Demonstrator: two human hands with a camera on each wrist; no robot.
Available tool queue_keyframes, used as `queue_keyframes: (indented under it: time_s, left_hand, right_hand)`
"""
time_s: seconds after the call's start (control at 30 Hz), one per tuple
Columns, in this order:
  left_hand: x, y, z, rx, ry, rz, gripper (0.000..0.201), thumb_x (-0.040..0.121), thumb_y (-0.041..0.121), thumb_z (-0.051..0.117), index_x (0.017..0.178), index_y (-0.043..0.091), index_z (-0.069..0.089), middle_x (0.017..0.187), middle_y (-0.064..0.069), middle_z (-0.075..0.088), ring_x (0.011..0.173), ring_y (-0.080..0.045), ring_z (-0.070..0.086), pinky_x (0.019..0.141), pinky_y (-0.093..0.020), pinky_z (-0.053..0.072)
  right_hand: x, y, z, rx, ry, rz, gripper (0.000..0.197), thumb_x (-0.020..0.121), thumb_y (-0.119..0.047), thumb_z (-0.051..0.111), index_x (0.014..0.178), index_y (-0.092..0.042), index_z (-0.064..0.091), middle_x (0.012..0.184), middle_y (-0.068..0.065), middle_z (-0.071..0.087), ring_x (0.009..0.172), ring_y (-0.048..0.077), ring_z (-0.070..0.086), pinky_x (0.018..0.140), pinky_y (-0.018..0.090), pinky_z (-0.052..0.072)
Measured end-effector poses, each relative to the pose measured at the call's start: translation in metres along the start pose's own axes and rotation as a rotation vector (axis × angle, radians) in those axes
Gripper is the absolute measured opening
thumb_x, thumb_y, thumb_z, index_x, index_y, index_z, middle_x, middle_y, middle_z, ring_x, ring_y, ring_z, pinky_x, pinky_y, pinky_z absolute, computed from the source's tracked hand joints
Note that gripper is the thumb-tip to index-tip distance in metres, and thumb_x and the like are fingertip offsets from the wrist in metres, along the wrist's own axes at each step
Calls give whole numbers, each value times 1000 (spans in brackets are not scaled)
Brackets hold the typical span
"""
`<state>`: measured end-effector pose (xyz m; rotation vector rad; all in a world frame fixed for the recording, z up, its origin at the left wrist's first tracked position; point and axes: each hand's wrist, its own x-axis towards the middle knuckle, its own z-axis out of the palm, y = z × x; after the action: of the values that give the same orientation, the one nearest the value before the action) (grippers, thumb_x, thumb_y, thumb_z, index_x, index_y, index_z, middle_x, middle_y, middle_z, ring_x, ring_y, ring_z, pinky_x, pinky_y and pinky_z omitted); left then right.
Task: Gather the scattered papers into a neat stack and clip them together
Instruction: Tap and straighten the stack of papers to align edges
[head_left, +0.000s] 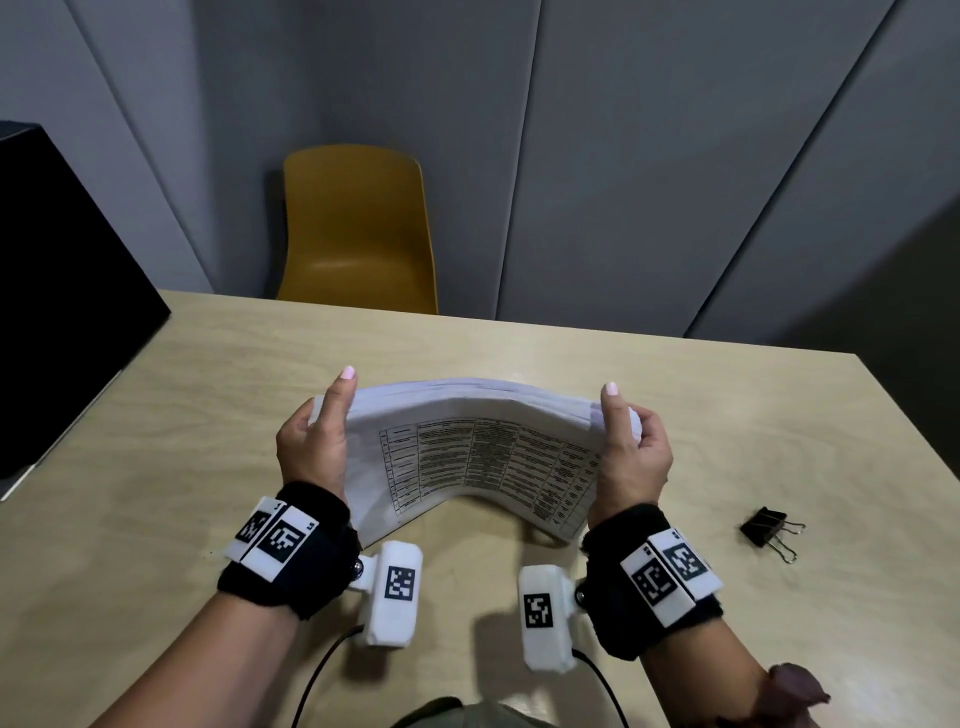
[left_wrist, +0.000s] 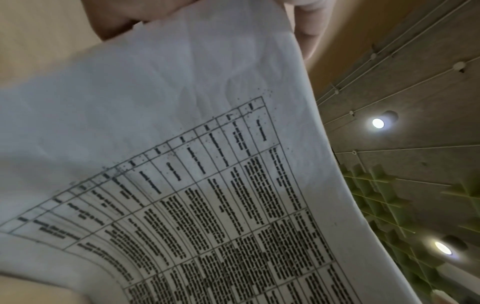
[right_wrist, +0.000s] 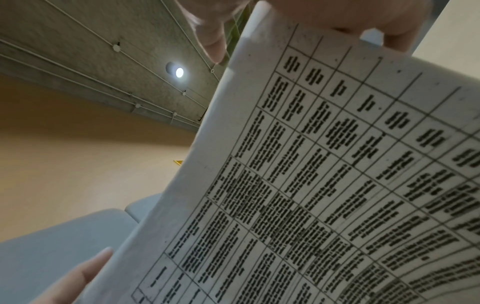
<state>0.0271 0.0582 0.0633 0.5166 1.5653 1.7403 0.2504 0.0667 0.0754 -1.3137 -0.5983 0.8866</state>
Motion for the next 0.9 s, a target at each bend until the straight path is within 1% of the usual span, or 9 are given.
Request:
queue_keyframes:
  time_s: [0.1,0.23,0.37,0.43,0.53,0.63,0.7,0.77,0.9]
  left_hand:
    - [1,-2,0,24,1,-52,49,49,58,73,71,16,60,77,-9,58,75,-25,56,76,-39,47]
    - [4,-4,-2,59,13,-23,59,51,72,65,69,16,57,76,-11,53,74,-24,53,74,-36,43]
    - [5,-3,0,77,16,-43,80,48,71,67,91,4,64,84,-10,59,84,-26,58,87,-47,48]
    - [4,-1,-1,76,-12,-12,69,56,67,62,88,6,65,83,-4,55,85,-25,56,84,-42,46]
    - [0,-1,-12,9,-142,47,56,64,67,59,92,18,65,101,-4,64,105,-28,60,96,-45,46]
    - [-6,-5,-28,155,-385,141,30,72,30,68,101,23,60,92,8,72,90,-7,65,78,-27,50]
    - [-9,-9,-31,232,-406,189,23,82,1,64,97,17,59,72,21,72,71,8,65,65,-11,49]
    - [-13,-9,-26,294,-357,278,20,87,-7,54,100,7,57,66,20,68,64,16,61,57,-2,44]
    - [-14,0,-19,270,-300,384,22,83,-4,61,101,8,58,76,19,65,65,18,60,57,0,44]
  right_hand:
    - [-1,1,1,-46,22,-37,23,69,-38,68,65,-20,54,60,-4,52,50,5,50,63,27,46]
    - [1,3,2,-29,21,-27,24,70,-41,63,62,-20,54,57,-7,51,55,12,47,64,29,44]
    - [1,7,2,-43,35,-48,25,72,-39,66,61,-19,54,56,-8,51,56,12,48,65,30,45]
    - [3,6,1,-48,30,-25,25,78,-36,63,62,-19,53,62,-5,48,65,17,46,66,30,41]
    - [3,4,-11,34,-206,-75,33,70,-48,61,89,-22,58,82,-8,54,79,11,53,71,22,43]
    - [7,12,-33,-214,-494,-247,55,70,-23,70,120,-24,46,105,-13,55,84,-15,56,73,4,43]
    - [11,21,-39,-362,-496,-313,44,73,-3,69,104,-29,53,99,-13,61,80,-14,56,71,7,44]
    - [12,24,-36,-325,-436,-328,39,76,11,62,85,-26,58,76,-17,66,70,-8,58,66,11,46]
    - [7,15,-26,-165,-421,-342,36,82,13,56,84,-23,58,73,-23,67,69,-8,59,66,8,47]
